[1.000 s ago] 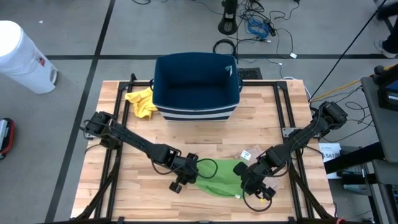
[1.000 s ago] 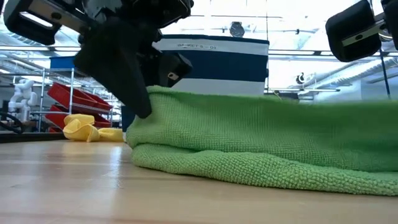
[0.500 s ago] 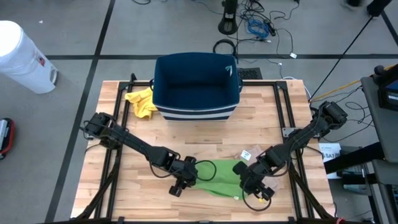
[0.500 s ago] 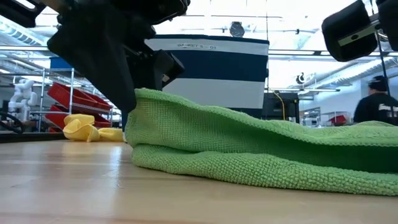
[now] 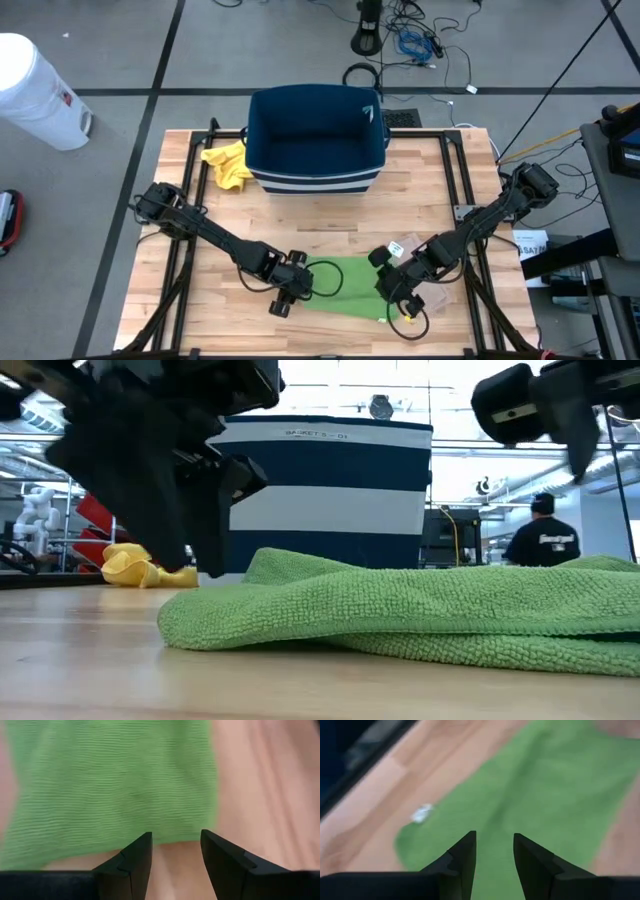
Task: Fold towel
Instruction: Fold the green towel
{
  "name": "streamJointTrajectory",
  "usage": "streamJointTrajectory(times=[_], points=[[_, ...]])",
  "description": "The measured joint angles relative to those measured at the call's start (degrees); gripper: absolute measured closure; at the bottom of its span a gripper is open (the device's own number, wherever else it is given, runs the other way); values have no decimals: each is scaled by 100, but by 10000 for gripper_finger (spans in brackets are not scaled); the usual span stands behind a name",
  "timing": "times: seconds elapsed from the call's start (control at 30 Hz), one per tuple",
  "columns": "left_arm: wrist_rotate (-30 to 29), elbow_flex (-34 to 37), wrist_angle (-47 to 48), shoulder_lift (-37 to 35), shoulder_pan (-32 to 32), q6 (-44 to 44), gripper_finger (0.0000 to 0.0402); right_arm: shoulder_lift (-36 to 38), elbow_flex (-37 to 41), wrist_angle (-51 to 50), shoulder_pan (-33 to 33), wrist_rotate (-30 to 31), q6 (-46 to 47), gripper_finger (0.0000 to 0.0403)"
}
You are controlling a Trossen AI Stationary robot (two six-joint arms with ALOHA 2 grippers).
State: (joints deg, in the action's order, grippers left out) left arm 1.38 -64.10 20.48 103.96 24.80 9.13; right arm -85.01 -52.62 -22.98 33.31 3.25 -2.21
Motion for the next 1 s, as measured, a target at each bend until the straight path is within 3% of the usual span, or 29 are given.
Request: streamJointTrajectory(times=[0.1, 0.3, 0.5, 0.63, 1.0], points=[[-334, 0, -124, 0, 0, -50, 227, 0, 0, 84, -49, 288, -4, 284], [-468, -2, -690, 0, -56, -492, 227, -12, 21, 270, -291, 304, 35, 284], [-1092, -7, -819, -2, -235, -757, 227, -52, 592, 971, -562, 373, 202, 284], [-1147, -7, -688, -2, -422, -728, 227, -52, 676, 396, -726, 745, 743, 284], [-1149, -7, -543, -4, -785, -887, 227, -52, 678, -602, -617, 742, 1646, 284]])
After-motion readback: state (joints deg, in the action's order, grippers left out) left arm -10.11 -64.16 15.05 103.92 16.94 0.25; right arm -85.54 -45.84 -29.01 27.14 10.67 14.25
